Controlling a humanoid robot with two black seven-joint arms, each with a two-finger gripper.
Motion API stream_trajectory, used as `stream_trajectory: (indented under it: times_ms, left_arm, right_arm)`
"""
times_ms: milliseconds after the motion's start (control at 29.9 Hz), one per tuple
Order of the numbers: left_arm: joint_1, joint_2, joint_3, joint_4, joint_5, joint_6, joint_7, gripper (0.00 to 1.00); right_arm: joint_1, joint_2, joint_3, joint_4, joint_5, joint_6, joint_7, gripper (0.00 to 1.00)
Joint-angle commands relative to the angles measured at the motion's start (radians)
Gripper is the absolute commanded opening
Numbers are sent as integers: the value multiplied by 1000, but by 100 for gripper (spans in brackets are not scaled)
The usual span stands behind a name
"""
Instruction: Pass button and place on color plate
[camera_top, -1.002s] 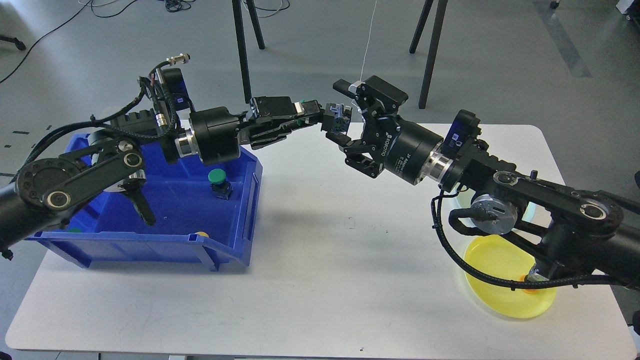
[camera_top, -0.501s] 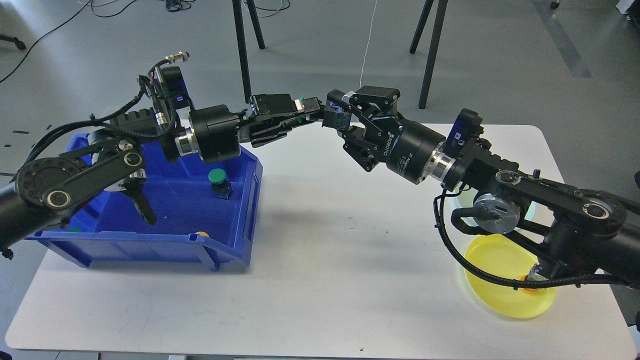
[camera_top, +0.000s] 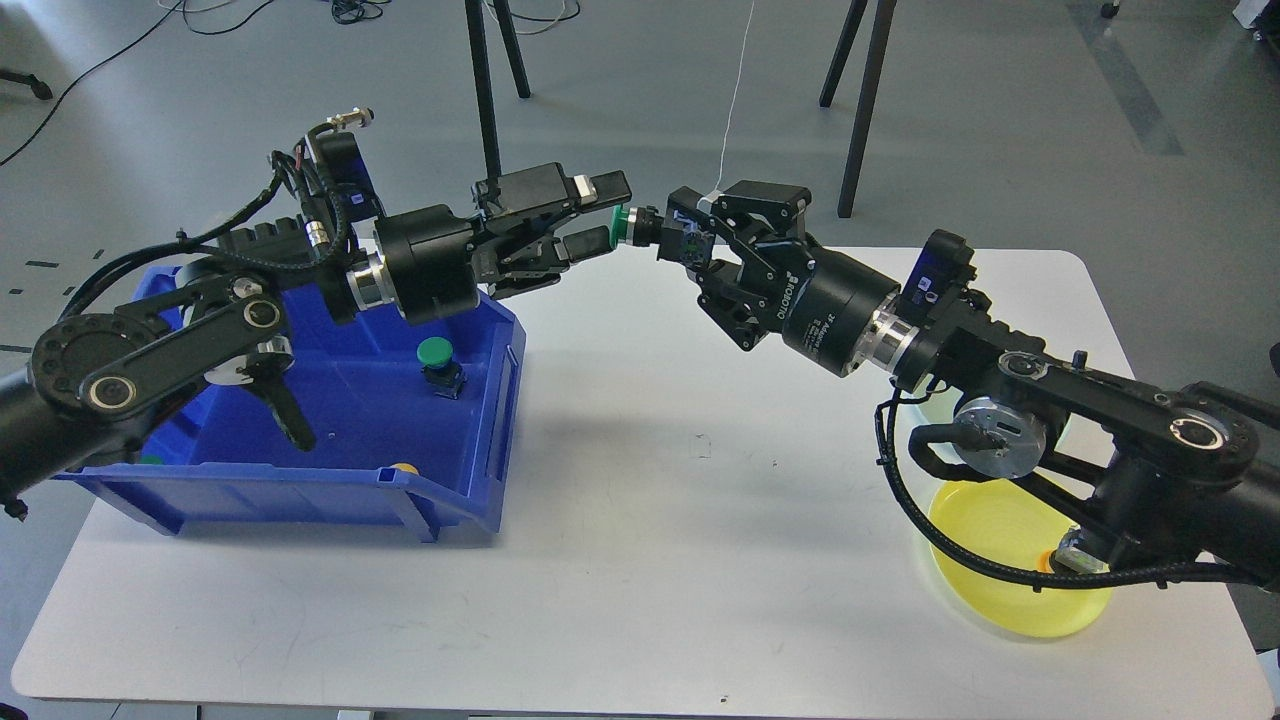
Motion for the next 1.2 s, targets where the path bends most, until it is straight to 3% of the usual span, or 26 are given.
stream_trajectory:
  times_ms: [0, 100, 134, 301, 635, 768, 869, 902, 969, 1169]
  left_arm:
    - [1, 0, 1, 0, 0, 0, 0, 93]
    - [1, 2, 1, 0, 0, 0, 0, 93]
    - [1, 2, 1, 2, 0, 0, 0, 93]
    - [-2, -1, 1, 5, 0, 1, 0, 93]
    - [-7, -15, 4, 19, 0, -12, 0, 93]
    - [-7, -15, 2, 19, 0, -12, 0, 93]
    - [-5, -15, 2, 19, 0, -12, 0, 93]
    - [-5, -15, 1, 19, 0, -12, 0, 93]
    - [-5, -15, 1, 19, 0, -11, 0, 93]
    - [1, -10, -9, 77, -118, 0, 0, 94]
  right_arm:
    - [-117, -63, 107, -8, -2, -175, -6, 1]
    - [-215, -69, 176, -20, -2, -519, -10, 1]
    - [-239, -64, 183, -30, -2, -551, -15, 1]
    - [-306, -57, 129, -115, -3, -551, -92, 1]
    - [-306, 2, 108, -450, 14, -551, -104, 1]
    - [-302, 3, 143, -482, 14, -551, -104, 26]
    - [-305, 5, 178, -490, 14, -551, -103, 69]
    - [-305, 3, 181, -485, 15, -551, -104, 94]
    - [-303, 3, 181, -479, 15, -551, -104, 100]
    - [-297, -14, 181, -387, 20, -551, -104, 100]
